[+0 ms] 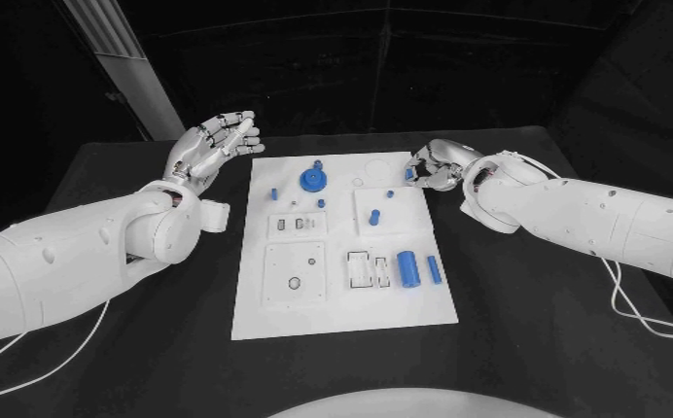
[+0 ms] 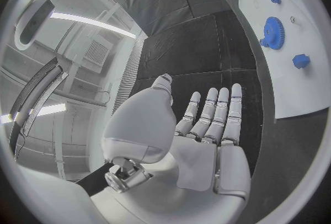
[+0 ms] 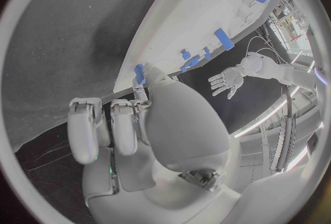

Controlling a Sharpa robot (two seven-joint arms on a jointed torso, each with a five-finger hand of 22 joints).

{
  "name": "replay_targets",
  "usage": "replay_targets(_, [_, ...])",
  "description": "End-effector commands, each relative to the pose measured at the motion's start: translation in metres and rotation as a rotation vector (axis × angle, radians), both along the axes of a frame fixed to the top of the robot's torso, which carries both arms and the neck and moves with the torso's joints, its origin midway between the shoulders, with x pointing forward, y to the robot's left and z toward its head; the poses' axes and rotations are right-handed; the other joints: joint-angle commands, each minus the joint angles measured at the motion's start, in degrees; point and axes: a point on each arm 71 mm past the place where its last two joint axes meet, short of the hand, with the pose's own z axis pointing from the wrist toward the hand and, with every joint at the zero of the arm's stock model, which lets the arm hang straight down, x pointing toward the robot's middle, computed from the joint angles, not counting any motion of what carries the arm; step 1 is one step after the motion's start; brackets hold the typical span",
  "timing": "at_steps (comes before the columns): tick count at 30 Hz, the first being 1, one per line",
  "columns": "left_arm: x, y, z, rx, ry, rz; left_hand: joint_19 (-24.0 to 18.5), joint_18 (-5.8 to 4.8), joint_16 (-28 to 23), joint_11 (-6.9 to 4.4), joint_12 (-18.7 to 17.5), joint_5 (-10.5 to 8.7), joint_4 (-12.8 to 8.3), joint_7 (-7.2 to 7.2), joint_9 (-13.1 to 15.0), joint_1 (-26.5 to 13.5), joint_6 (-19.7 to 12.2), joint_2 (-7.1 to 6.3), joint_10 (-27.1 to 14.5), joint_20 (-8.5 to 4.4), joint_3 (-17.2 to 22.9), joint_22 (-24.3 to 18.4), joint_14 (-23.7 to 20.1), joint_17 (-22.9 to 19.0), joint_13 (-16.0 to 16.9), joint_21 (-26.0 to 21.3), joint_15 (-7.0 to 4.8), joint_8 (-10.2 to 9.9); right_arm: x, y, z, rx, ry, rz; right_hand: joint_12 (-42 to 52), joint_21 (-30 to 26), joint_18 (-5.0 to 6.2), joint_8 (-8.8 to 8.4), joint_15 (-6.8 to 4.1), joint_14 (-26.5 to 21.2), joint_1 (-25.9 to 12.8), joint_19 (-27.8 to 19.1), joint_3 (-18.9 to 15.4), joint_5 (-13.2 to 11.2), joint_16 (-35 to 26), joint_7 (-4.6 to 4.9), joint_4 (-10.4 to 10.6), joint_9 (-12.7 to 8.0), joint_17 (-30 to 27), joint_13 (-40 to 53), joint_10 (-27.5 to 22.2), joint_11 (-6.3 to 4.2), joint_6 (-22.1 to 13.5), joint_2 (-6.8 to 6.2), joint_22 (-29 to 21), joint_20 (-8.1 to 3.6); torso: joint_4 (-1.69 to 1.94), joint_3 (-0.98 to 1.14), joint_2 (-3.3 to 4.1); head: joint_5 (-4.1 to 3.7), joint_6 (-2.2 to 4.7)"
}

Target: Assemble the parts on the task board

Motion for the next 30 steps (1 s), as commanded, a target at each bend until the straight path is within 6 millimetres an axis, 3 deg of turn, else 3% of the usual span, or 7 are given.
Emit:
replay_targets(1, [-0.004,0.0,0.014,-0.063,-0.179,-0.017,-0.36,-0.24,-0.37,-0.06,-0.39,0.18,0.09,8.51,-0.07,-0.07,-0.43,0.57,-0.53,0.07,-0.27,-0.1,-0.54,0.0,0.03,-0.2,0.05,-0.34,0.0,0.001,0.0,-0.006,0.007,0.006,0.15,0.19,-0.43,0.27,-0.37,5.95,-0.11,6.14,-0.06,-0.45,0.14,0.02,-0.37,0.1,15.06,15.08,6.0,-0.32,0.51,0.42,15.1,-0.41,-0.08,0.04,0.02,0.12,0.0])
replay_targets(7, [-0.004,-0.001,0.014,-0.063,-0.179,-0.018,-0.38,-0.25,-0.37,-0.05,-0.39,0.19,0.08,8.51,-0.07,-0.06,-0.41,0.59,-0.53,0.07,-0.27,-0.1,-0.55,0.0,0.03,-0.21,0.05,-0.3,0.0,0.001,0.0,-0.006,0.006,0.007,0.15,0.19,-0.43,0.58,-0.47,5.95,-0.25,6.14,0.19,-0.73,0.14,-0.15,-0.48,0.2,15.06,15.08,6.0,-0.47,1.41,1.08,15.1,-0.49,-0.02,0.03,-0.01,0.12,-0.06])
replay_targets(16, [-0.004,-0.001,0.014,-0.063,-0.179,-0.018,-0.38,-0.25,-0.37,-0.05,-0.39,0.19,0.08,8.51,-0.07,-0.06,-0.41,0.59,-0.53,0.07,-0.27,-0.1,-0.55,0.0,0.03,-0.21,0.05,-0.3,0.0,0.002,0.001,-0.007,-0.011,0.005,0.15,0.19,-0.43,2.7,-0.81,5.95,-0.13,6.14,0.77,-1.01,0.14,-0.53,-1.45,1.01,15.06,15.08,6.0,-0.86,7.68,2.52,15.1,-0.85,0.0,0.01,-0.04,0.28,-0.3])
replay_targets(21, [-0.004,-0.001,0.014,-0.063,-0.18,-0.017,-0.38,-0.25,-0.37,-0.05,-0.39,0.19,0.08,8.51,-0.07,-0.06,-0.41,0.59,-0.53,0.07,-0.27,-0.1,-0.55,0.0,0.03,-0.21,0.05,-0.3,0.001,0.003,0.003,-0.002,-0.038,0.01,0.15,0.19,-0.43,3.07,-0.87,5.95,0.05,6.14,0.9,-1.09,0.14,-0.73,-1.91,1.14,15.06,15.08,6.0,-1.01,9.41,2.93,15.1,-0.91,-0.01,0.02,-0.06,0.36,-0.24])
replay_targets(26, [-0.004,0.0,0.014,-0.062,-0.18,-0.017,-0.38,-0.25,-0.37,-0.05,-0.39,0.19,0.08,8.51,-0.07,-0.06,-0.41,0.59,-0.53,0.07,-0.27,-0.1,-0.55,0.0,0.03,-0.21,0.05,-0.3,0.0,0.006,0.008,0.023,-0.111,0.018,0.15,0.19,-0.43,3.14,-0.88,5.95,0.04,6.14,0.77,-1.25,0.14,-0.62,-2.16,1.17,15.06,15.08,6.0,-0.95,10.15,2.83,15.1,-0.94,0.01,0.07,-0.07,0.83,0.0])
replay_targets(30, [-0.003,0.0,0.014,-0.062,-0.18,-0.016,-0.41,-0.25,-0.37,-0.05,-0.39,0.23,0.08,8.51,-0.07,-0.02,-0.43,0.62,-0.54,0.07,-0.27,-0.11,-0.56,0.0,0.03,-0.22,0.05,-0.33,-0.002,0.011,0.014,0.058,-0.159,0.026,0.15,0.19,-0.43,3.13,-0.86,5.95,0.15,6.14,0.74,-1.2,0.14,-0.53,-2.34,1.17,15.06,15.08,6.0,-0.9,10.43,2.78,15.1,-0.95,-0.07,0.05,-0.14,1.65,-0.02])
